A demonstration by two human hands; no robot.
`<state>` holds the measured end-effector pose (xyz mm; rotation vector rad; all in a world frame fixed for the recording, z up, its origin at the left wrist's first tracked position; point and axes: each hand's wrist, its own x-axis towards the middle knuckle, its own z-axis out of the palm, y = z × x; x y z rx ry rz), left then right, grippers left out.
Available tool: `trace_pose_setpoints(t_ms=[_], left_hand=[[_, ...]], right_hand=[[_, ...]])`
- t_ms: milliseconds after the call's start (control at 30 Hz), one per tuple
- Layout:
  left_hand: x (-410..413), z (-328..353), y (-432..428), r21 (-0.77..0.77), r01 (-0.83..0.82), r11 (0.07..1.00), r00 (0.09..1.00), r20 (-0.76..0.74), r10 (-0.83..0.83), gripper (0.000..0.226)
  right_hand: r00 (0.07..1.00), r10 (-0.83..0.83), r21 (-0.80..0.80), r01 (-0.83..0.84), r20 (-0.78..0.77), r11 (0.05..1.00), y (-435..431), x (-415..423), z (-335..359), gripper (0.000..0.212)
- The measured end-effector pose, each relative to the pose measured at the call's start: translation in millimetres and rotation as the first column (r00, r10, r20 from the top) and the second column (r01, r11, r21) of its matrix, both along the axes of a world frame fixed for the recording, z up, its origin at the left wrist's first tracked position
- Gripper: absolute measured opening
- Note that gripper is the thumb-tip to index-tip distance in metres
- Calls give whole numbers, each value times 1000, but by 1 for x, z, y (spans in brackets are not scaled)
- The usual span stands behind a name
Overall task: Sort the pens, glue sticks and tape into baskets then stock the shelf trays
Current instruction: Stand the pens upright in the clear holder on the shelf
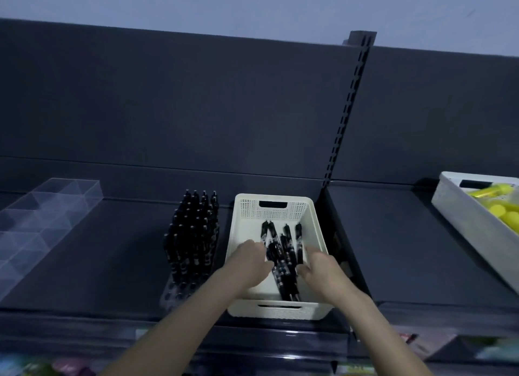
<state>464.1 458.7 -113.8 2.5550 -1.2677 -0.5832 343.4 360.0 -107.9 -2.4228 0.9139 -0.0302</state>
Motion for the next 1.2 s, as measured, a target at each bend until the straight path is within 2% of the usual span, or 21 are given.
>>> trace_pose_setpoints(t_ms=[67,133,267,333,400,533,667,833,933,1033,1100,1133,1200], left_hand=[[2,-7,-18,254,38,967,999,9,-41,43],[4,-12,-31,329,38,943,999,13,-45,60],[18,-25,-53,189,-82,979,994,-57,94,68],[24,-34,-62,124,-147,981,969,-181,168,55],[30,-40,-67,67,-179,981,944,-268,191,25],[39,-45,-72,61,-161,985,933,-317,172,33],[44,-47,-73,35,-204,978,893,-403,200,29],[42,-50,-70,28,-240,970,845,-487,223,26],[42,-49,-68,13,-281,960,816,-523,246,23],[43,-42,-65,-81,-404,911,736,-621,271,3],[46,-36,-61,-121,-488,865,634,-730,256,20],[46,-31,-57,-156,-500,852,617,-754,224,18],[41,-17,-48,-247,-491,835,640,-753,153,5]], right_hand=[[998,31,24,-30,-45,999,-5,4,-4,28],[993,42,54,-37,-109,998,-9,11,-9,34],[965,42,134,-7,-257,991,-16,31,-19,55],[943,22,125,21,-331,992,-18,43,-25,68],[930,-15,55,38,-368,998,-20,56,-30,73],[911,-75,-29,69,-407,997,-25,70,-29,74],[935,-79,7,86,-346,996,-33,74,-32,56],[943,-55,9,61,-328,998,-34,67,-28,25],[963,-56,55,73,-265,996,-32,62,-25,3],[988,-117,128,130,-105,983,-33,54,-20,15],[986,-157,220,143,47,965,-34,45,-14,14],[975,-188,282,149,118,948,-34,40,-11,19],[938,-249,371,148,241,917,-34,31,-4,25]])
